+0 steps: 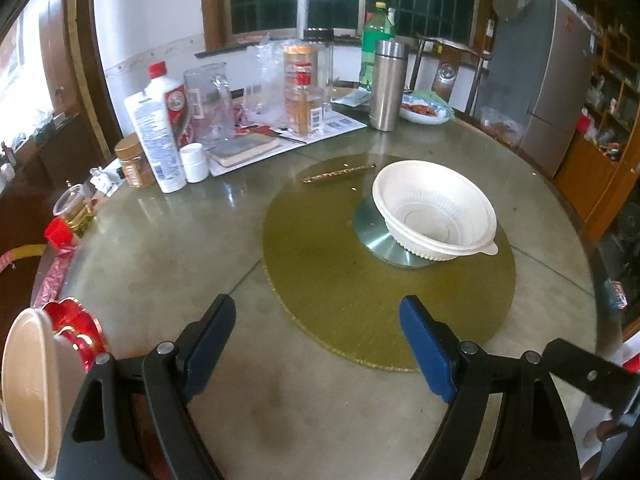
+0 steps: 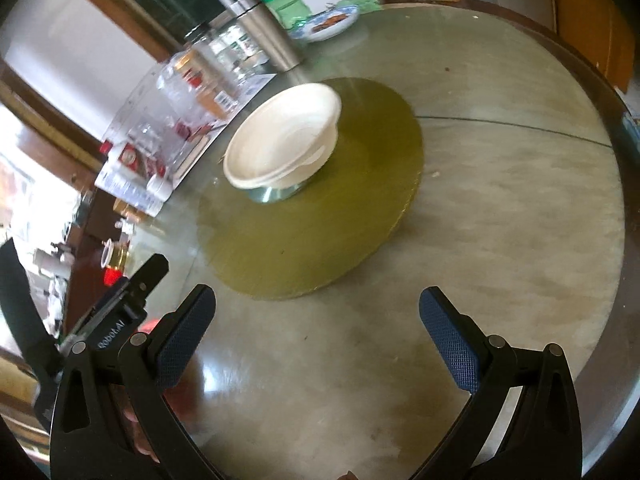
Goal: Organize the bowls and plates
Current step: 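Move the right gripper to the small beige bowl on the gold mat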
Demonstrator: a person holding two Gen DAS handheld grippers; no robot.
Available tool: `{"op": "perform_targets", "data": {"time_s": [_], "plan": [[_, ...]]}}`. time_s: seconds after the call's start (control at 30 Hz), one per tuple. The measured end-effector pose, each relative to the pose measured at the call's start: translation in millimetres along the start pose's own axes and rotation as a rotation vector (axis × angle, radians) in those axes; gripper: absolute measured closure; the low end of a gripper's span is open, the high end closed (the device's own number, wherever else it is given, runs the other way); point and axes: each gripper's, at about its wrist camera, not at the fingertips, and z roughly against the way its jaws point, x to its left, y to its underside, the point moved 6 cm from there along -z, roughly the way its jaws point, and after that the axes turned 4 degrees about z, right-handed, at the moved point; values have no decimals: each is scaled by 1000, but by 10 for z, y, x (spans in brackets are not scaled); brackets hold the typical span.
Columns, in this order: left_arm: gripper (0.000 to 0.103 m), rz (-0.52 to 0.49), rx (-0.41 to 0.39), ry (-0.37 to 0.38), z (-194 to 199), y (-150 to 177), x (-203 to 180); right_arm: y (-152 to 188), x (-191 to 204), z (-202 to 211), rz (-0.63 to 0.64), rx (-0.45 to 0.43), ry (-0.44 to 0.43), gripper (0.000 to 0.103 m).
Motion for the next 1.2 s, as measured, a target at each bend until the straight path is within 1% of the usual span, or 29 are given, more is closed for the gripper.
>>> {"op": "perform_targets", "data": {"time_s": [0.13,0.27,0.4,0.53,0.6,0.7,0.8,0.97,1.07,1.13,1.2], "plan": [[19,11,8,3,-99,-54,-35,-113,-37,-49,-17,16,-13,0],[19,33,22,9,-205,-125,-52,-240,8,-119,-29,21,-36,0],[19,52,27,9,-282,-205,-83,-393,6,-157,-38,18,-38,0],[19,82,34,17,-366,-293,-131,-572,-11,-210,-89,16,-87,0],[19,104,35,22,-420,-357,-171,-652,-20,-260,-106,21,-90,0],[19,112,41,19,-503,-433,-228,-755,2,-347,-111,37,-103,0],[19,123,39,17,-583,-499,-280,-881,-20,-432,-143,28,-113,0],[19,111,53,11,-709,-544,-356,-1044,-59,-599,-182,29,-137,1],[19,116,50,3,-780,-565,-386,-1096,-74,-672,-199,29,-136,8],[19,114,58,0,-830,-564,-403,-1121,-68,-738,-192,39,-125,20],[19,114,69,-7,-889,-558,-413,-1139,-74,-788,-187,44,-107,23]]}}
